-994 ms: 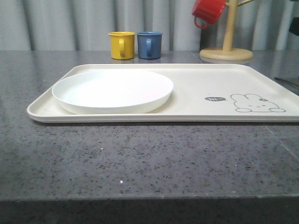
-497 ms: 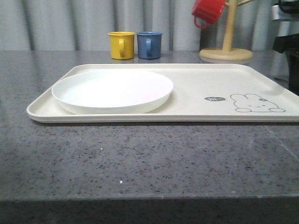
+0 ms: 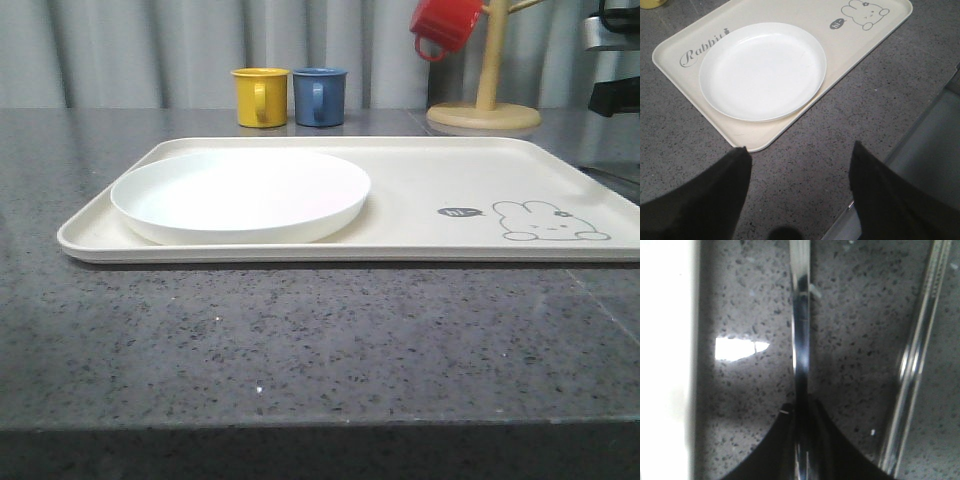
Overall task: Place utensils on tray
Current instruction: 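Grasp the metal fork beside the tray with the right gripper, then carry the fork onto the tray beside the plate and release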
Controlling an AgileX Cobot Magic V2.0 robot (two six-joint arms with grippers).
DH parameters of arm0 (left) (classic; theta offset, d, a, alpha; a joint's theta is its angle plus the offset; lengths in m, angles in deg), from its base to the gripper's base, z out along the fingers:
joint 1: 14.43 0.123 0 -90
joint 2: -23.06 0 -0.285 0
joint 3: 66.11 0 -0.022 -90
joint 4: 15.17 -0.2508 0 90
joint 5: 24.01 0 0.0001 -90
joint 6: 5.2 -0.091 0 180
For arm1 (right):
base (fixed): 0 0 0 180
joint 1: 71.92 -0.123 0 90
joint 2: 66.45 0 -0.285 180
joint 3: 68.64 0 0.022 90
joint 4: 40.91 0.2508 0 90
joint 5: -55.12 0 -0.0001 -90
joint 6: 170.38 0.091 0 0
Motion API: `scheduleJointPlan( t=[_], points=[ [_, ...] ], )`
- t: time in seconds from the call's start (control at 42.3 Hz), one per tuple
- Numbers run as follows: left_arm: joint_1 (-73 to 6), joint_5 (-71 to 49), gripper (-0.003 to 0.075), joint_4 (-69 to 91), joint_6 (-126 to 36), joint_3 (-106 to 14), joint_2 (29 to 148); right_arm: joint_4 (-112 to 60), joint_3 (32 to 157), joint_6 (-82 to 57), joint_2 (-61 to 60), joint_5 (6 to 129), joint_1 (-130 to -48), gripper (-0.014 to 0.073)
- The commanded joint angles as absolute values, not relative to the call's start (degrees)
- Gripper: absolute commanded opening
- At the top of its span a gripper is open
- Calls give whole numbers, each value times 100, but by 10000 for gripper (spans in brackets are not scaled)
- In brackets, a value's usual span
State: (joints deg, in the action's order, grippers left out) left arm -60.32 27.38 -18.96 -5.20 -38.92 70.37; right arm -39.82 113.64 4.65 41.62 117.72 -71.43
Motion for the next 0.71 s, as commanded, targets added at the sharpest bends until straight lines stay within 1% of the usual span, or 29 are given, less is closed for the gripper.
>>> scheduleJointPlan(
  t=[0.0, 0.166, 0.237, 0.426, 0.544, 0.686],
  points=[
    [-6084, 2351, 428, -1918, -470, -4054, 7032, -3870, 11665, 400, 3931, 12159, -7165, -64],
    [-6084, 2351, 428, -1918, -470, -4054, 7032, -3794, 12312, 395, 3850, 12771, -7564, -64],
    [-6084, 2351, 428, -1918, -470, -4054, 7032, -3776, 12633, 395, 3861, 12991, -7918, -64],
    [-6084, 2351, 428, -1918, -470, -4054, 7032, -3769, 13142, 472, 3991, 13072, -8891, -64],
    [-6084, 2351, 428, -1918, -470, -4054, 7032, -3775, 13312, 1110, 4226, 13113, -9274, -64],
    [-6084, 2351, 428, -1918, -470, -4054, 7032, -3775, 13311, 2247, 4438, 12890, -9337, -64]
  ],
)
